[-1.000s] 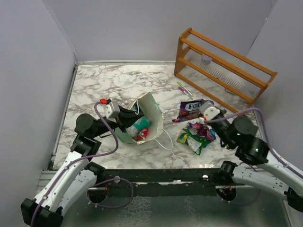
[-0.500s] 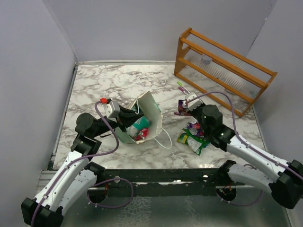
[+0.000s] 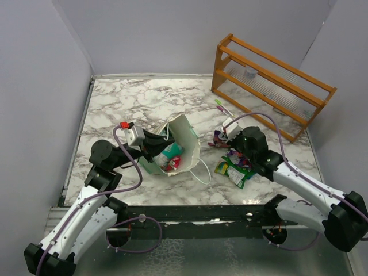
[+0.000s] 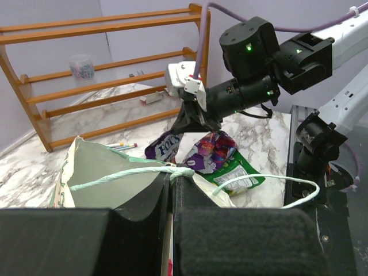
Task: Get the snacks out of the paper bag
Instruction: Place the snack at the center of the board.
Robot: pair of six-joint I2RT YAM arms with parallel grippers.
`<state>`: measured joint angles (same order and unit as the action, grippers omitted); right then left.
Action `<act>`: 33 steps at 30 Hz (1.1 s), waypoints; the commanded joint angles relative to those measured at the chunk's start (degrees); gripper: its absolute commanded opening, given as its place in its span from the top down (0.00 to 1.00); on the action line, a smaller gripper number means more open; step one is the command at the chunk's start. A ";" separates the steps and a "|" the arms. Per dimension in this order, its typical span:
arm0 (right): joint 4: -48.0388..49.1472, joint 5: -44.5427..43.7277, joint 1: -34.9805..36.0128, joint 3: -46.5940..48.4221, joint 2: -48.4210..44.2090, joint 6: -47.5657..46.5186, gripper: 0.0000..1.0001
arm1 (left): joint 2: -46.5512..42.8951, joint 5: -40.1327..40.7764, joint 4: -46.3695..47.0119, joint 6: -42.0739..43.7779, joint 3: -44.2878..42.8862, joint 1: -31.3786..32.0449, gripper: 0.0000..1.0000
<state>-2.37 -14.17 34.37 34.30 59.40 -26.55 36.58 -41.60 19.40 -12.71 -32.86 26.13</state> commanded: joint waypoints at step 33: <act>-5.32 21.32 -0.27 -2.22 -18.99 12.10 0.50 | 10.22 39.57 -3.96 20.83 -18.47 -0.73 1.00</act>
<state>-9.93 4.99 34.37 30.09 41.91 -15.20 45.04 -6.31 12.25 1.89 -45.50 25.50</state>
